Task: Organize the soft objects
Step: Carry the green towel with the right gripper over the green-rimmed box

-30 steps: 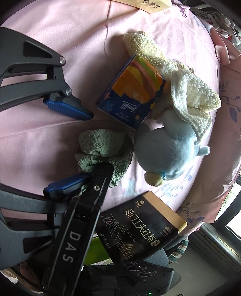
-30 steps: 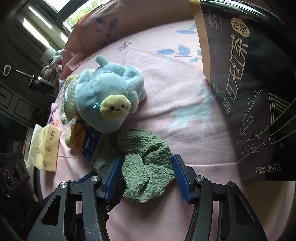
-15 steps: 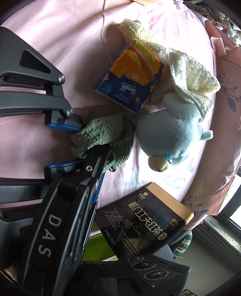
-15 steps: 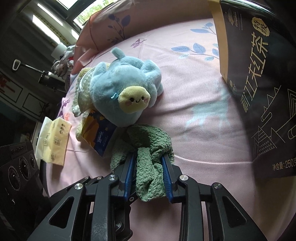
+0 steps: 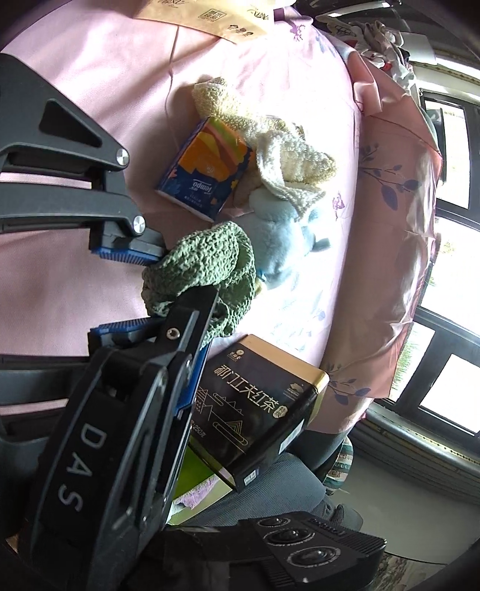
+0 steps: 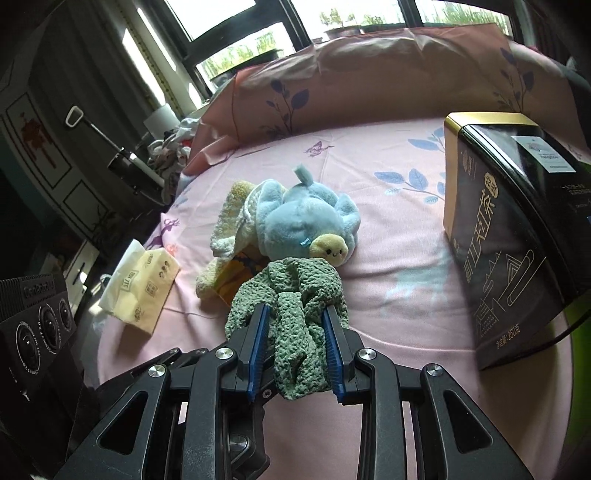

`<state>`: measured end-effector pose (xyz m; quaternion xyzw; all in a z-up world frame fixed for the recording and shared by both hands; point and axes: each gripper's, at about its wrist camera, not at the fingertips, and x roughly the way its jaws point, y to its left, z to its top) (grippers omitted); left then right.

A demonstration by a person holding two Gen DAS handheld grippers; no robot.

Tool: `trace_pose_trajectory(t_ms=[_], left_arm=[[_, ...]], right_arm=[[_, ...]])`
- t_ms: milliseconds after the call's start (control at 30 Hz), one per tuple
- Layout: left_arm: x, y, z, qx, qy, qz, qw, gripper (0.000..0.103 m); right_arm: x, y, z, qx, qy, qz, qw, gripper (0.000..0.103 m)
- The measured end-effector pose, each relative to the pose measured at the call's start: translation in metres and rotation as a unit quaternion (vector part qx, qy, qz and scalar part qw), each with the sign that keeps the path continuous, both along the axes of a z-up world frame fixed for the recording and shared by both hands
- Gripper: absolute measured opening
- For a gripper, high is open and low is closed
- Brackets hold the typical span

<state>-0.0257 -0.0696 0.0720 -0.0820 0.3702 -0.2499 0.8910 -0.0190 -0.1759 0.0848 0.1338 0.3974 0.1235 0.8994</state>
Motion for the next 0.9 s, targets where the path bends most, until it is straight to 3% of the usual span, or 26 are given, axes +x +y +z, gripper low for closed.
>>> trace_pose_trajectory(t_ms=[433, 700, 900], left_arm=[[-0.025, -0.007, 0.041, -0.018, -0.097, -0.013, 0.9951, 0.022], [-0.038, -0.056, 0.076, -0.034, -0.135, -0.078, 0.9872, 0.022], [-0.046, -0.102, 0.094, -0.026, -0.163, -0.119, 0.9791, 0.022]], right_arm=[[-0.035, -0.001, 0.047, -0.032, -0.099, -0.005, 0.995, 0.032], [-0.063, -0.054, 0.081, -0.029, -0.137, -0.07, 0.988, 0.032], [-0.083, -0.102, 0.092, 0.012, -0.166, -0.126, 0.978, 0.032]])
